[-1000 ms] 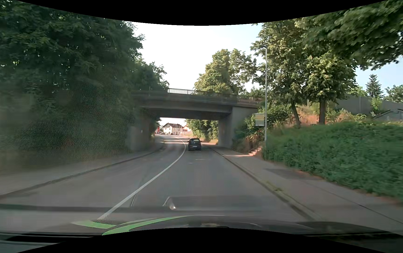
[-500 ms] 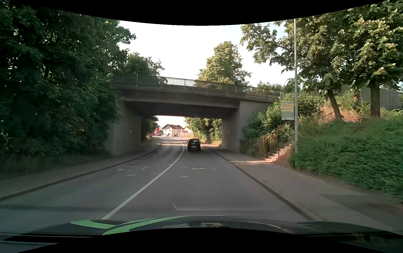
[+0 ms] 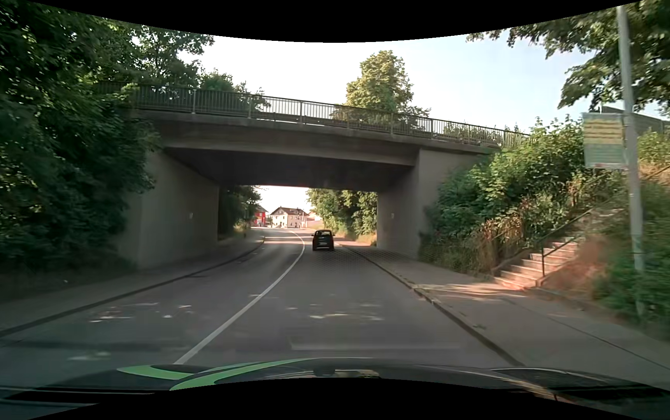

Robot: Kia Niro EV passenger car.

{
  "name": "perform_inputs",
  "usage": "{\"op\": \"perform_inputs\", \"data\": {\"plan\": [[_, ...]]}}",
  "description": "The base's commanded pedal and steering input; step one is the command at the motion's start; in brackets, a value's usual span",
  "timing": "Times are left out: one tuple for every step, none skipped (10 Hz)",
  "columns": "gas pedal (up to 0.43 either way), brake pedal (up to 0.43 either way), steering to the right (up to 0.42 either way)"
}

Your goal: Follow the waypoints while adhering to traffic rules and regulations

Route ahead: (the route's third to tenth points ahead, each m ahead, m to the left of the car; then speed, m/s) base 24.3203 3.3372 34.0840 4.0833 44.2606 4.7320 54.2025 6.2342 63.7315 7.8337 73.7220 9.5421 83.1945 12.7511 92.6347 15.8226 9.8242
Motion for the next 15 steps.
{"op": "perform_inputs", "data": {"plan": [[0.047,0.000,-0.012],[0.047,0.000,-0.013],[0.047,0.000,-0.013],[0.047,0.000,-0.013],[0.047,0.000,-0.013],[0.047,0.000,-0.013],[0.047,0.000,-0.013],[0.047,0.000,-0.014],[0.047,0.000,-0.014],[0.047,0.000,-0.014],[0.047,0.000,-0.014],[0.059,0.000,-0.015],[0.059,0.000,-0.014],[0.059,0.000,-0.015],[0.059,0.000,-0.015]]}}
